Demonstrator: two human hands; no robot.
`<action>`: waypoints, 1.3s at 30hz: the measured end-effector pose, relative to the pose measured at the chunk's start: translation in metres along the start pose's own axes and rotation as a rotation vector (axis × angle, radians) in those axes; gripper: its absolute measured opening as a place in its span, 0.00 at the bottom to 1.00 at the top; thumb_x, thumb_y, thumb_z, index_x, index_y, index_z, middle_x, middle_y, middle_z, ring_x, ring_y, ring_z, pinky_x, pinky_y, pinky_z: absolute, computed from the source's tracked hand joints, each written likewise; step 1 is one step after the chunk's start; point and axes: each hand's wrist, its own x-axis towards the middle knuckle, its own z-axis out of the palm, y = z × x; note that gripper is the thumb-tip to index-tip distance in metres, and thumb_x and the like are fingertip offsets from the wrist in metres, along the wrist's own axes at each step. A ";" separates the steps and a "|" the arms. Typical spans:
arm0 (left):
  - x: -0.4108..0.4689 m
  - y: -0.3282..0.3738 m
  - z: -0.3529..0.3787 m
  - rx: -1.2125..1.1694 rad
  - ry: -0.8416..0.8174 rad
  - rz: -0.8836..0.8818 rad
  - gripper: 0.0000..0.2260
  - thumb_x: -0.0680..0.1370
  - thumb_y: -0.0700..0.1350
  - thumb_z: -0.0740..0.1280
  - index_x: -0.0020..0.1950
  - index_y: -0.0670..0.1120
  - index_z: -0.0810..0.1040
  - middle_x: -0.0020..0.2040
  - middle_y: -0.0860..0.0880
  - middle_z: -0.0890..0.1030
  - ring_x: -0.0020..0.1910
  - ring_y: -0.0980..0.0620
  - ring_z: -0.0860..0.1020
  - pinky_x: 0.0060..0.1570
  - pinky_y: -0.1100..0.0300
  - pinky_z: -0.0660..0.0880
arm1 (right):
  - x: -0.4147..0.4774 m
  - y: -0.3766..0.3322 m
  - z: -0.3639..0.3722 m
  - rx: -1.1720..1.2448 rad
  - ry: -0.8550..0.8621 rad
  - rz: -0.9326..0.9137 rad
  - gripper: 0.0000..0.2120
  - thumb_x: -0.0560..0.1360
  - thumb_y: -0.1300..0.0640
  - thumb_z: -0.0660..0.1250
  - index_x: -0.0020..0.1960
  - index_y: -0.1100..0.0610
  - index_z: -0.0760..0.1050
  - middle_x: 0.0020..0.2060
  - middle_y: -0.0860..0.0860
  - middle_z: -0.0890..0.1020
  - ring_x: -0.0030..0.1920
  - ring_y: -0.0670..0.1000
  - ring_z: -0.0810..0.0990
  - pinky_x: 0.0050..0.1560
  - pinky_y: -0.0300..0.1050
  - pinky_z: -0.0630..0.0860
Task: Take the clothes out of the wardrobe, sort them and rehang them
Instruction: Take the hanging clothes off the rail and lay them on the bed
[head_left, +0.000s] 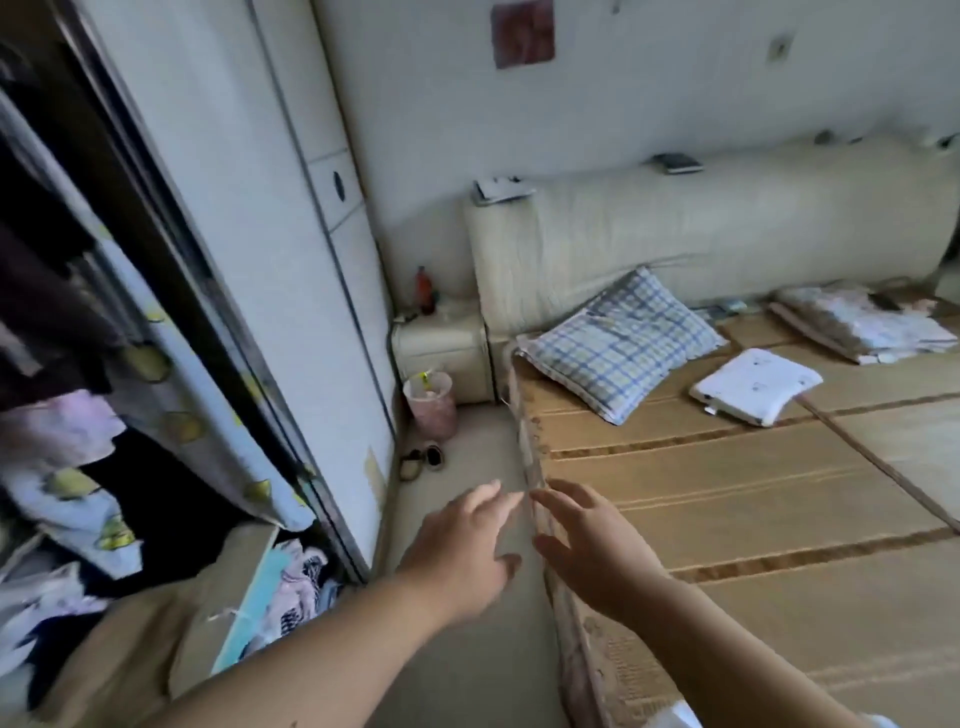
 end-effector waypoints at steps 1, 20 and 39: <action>-0.005 -0.021 -0.021 0.018 0.042 -0.027 0.31 0.75 0.53 0.65 0.76 0.56 0.57 0.77 0.52 0.55 0.75 0.50 0.58 0.71 0.57 0.59 | 0.021 -0.027 0.000 -0.021 0.001 -0.063 0.26 0.76 0.45 0.62 0.72 0.43 0.61 0.72 0.46 0.64 0.70 0.50 0.64 0.69 0.44 0.63; -0.035 -0.257 -0.425 0.427 0.898 -0.571 0.27 0.74 0.51 0.64 0.72 0.57 0.63 0.75 0.51 0.61 0.72 0.48 0.62 0.66 0.47 0.65 | 0.307 -0.412 -0.059 0.207 0.274 -0.774 0.27 0.75 0.46 0.65 0.72 0.44 0.62 0.69 0.45 0.67 0.65 0.48 0.70 0.62 0.39 0.66; 0.080 -0.392 -0.598 0.840 0.686 -0.787 0.31 0.75 0.67 0.57 0.75 0.61 0.52 0.79 0.53 0.48 0.76 0.49 0.53 0.71 0.43 0.56 | 0.661 -0.624 -0.091 0.389 0.174 -0.964 0.18 0.78 0.46 0.60 0.60 0.57 0.74 0.54 0.58 0.80 0.55 0.59 0.77 0.47 0.45 0.70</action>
